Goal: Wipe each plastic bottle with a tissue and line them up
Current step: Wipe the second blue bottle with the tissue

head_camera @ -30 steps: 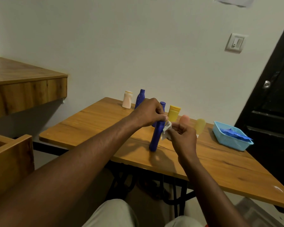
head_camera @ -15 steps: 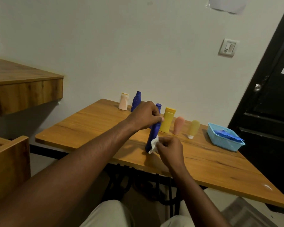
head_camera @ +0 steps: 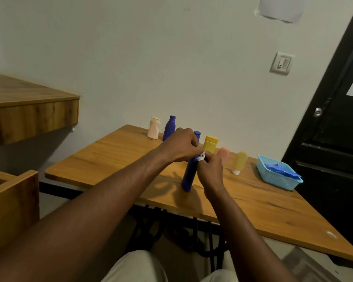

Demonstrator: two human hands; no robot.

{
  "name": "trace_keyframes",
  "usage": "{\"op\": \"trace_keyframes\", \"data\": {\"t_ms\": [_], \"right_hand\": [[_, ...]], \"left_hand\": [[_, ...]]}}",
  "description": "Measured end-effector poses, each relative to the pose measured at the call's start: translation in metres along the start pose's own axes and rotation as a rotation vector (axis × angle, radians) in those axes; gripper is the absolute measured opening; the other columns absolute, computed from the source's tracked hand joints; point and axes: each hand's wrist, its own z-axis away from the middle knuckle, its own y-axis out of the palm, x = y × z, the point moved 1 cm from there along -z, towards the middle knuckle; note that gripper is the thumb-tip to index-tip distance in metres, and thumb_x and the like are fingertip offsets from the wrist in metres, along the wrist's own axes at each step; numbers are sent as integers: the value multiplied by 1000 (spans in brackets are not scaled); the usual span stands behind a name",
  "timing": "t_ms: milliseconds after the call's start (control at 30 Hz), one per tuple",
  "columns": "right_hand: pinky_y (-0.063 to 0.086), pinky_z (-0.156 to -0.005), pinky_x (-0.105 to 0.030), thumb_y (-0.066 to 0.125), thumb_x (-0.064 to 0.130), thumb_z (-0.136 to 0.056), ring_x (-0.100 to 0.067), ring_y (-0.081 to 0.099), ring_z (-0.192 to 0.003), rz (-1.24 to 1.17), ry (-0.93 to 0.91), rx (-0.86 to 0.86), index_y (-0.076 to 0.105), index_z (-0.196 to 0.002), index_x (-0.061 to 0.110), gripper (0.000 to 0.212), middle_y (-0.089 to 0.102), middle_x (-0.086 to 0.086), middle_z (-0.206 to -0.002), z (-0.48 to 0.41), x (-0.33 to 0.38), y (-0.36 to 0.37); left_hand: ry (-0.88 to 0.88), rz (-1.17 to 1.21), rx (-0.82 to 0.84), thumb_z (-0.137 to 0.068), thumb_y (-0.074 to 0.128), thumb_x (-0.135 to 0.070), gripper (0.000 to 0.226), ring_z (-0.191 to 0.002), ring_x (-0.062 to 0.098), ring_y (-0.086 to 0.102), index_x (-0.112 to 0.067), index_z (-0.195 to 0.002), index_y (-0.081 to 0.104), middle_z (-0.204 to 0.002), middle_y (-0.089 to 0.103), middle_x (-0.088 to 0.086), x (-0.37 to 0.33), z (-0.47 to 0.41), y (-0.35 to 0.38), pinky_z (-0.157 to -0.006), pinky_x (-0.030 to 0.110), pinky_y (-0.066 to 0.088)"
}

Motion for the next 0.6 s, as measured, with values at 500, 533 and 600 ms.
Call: {"op": "trace_keyframes", "data": {"t_ms": [500,533,600], "right_hand": [[50,-72,-21,62,4,-92,-7,62,-88,218,-299,-164,75,-111,15,25,72,2,-97,3,-1,-38],[53,-76,-25,61,3,-92,-9,63,-92,248,-331,-149,74,-114,15,28,72,0,-102,-3,3,-40],[54,-84,-30,62,0,-91,-13,62,-99,326,-359,-42,73,-118,13,32,72,-2,-111,-11,11,-41]], "left_hand": [[24,30,4,-89,75,-21,14,-81,14,72,-11,-96,82,-90,78,0,8,-4,-1,-64,16,48],[28,32,8,-88,76,-20,14,-82,13,71,-11,-98,82,-91,78,-1,8,-5,-2,-65,16,46],[41,20,11,-88,77,-18,14,-80,10,69,-12,-99,82,-90,78,-2,7,-7,-2,-66,15,45]]}}
